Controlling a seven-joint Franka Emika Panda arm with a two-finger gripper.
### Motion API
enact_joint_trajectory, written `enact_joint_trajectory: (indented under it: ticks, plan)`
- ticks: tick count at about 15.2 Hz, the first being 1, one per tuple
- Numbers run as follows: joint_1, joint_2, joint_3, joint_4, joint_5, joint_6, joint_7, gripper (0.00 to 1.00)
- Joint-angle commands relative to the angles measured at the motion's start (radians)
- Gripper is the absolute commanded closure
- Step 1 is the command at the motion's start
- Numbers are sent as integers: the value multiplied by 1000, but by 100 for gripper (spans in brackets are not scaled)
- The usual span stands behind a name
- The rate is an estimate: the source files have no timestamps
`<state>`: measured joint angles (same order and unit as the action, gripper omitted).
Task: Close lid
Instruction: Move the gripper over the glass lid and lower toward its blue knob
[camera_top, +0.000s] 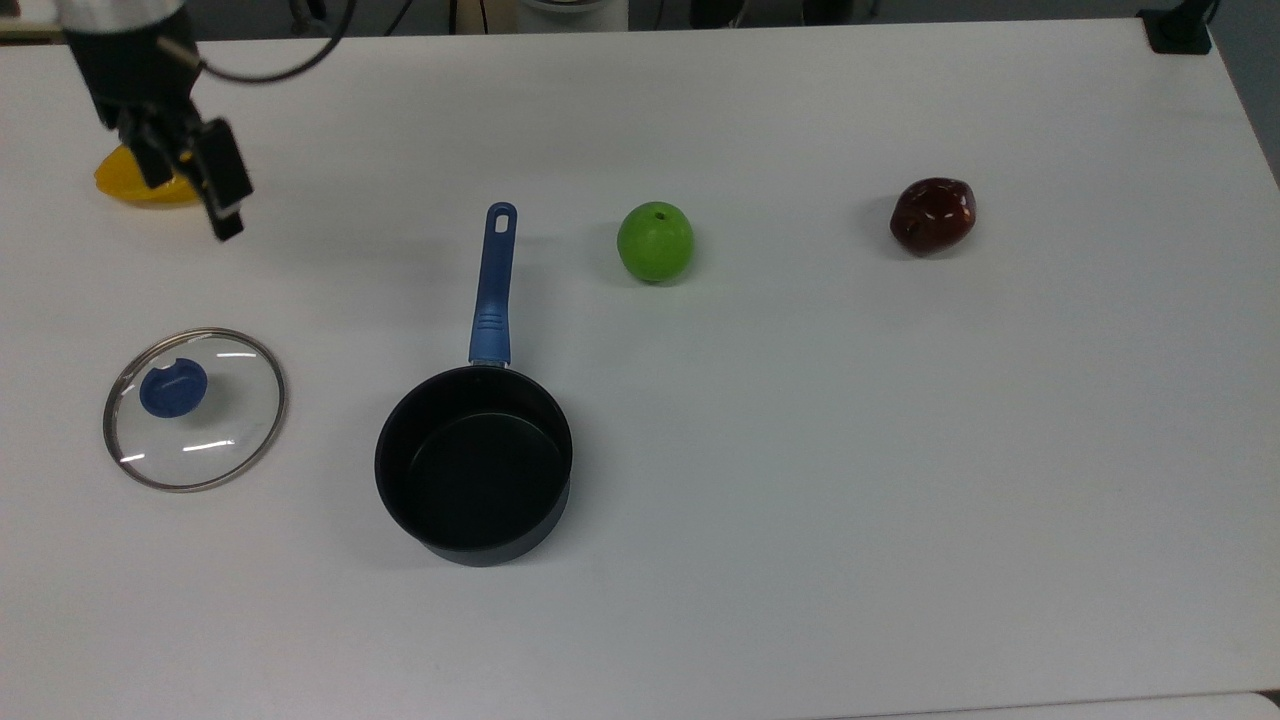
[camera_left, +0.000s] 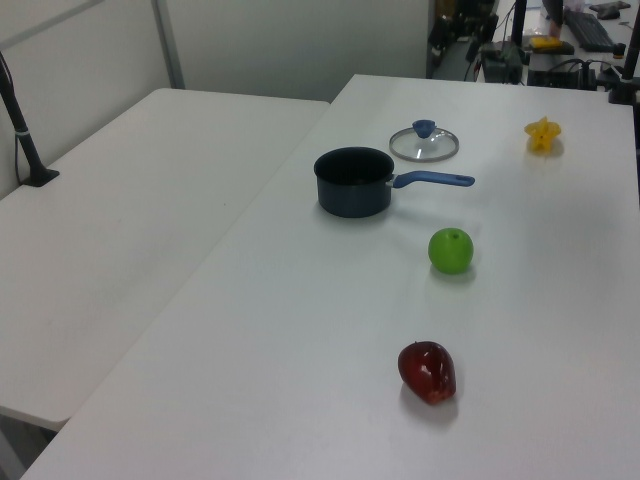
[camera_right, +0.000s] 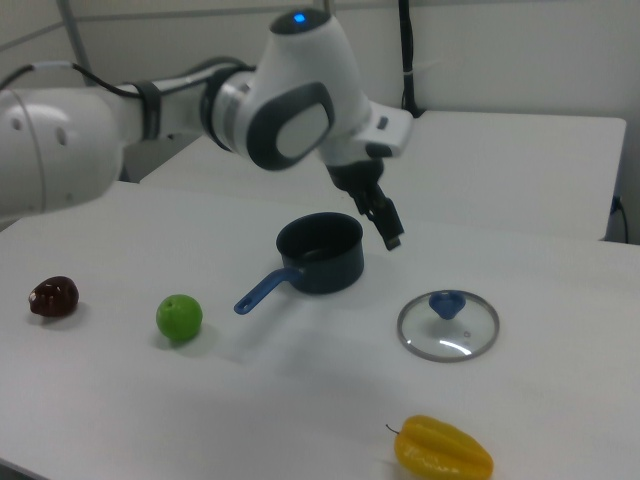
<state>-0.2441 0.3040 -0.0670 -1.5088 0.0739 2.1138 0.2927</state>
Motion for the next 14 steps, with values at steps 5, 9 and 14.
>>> enact_joint_trajectory:
  ticks: [5, 9, 14]
  plan:
    - [-35, 145, -25, -14, -71, 342, 300, 1]
    - [-31, 204, -25, -5, -247, 383, 517, 1]
    - [-29, 242, -25, -5, -273, 402, 542, 1]
